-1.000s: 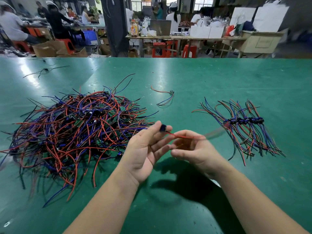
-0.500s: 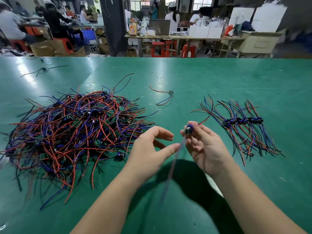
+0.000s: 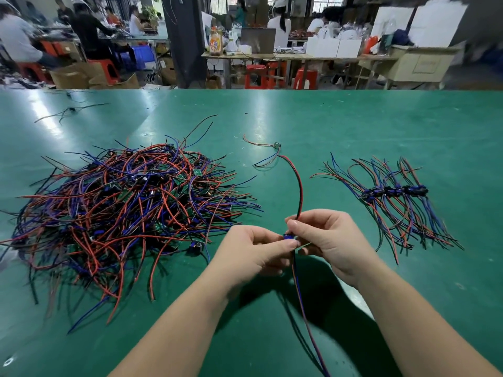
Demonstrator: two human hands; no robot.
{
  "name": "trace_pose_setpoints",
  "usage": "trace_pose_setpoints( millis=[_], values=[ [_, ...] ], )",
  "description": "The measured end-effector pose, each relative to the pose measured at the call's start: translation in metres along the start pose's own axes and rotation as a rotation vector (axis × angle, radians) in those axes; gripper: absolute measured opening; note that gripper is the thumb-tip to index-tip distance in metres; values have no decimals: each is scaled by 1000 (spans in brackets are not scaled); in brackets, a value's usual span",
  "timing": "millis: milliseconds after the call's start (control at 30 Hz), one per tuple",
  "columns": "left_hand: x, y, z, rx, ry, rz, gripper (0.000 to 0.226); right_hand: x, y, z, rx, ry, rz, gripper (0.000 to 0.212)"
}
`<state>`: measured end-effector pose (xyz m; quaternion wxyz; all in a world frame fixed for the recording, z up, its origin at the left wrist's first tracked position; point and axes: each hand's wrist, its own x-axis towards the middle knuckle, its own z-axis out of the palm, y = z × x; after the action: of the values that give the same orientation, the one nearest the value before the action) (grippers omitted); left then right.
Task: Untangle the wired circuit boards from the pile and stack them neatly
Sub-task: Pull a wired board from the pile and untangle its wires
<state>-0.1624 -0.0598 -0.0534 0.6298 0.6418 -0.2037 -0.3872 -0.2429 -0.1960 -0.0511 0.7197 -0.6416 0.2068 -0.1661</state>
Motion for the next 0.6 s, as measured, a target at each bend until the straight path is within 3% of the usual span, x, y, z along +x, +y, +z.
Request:
trace_pose_setpoints(
  millis=[267,600],
  values=[
    [-3,1,-2,23,-173,-103,10,6,-18,-28,156,-20,97,1],
    [-4,-2,0,116,-229,-135,10,10,-30,-54,187,75,136,13]
  ],
)
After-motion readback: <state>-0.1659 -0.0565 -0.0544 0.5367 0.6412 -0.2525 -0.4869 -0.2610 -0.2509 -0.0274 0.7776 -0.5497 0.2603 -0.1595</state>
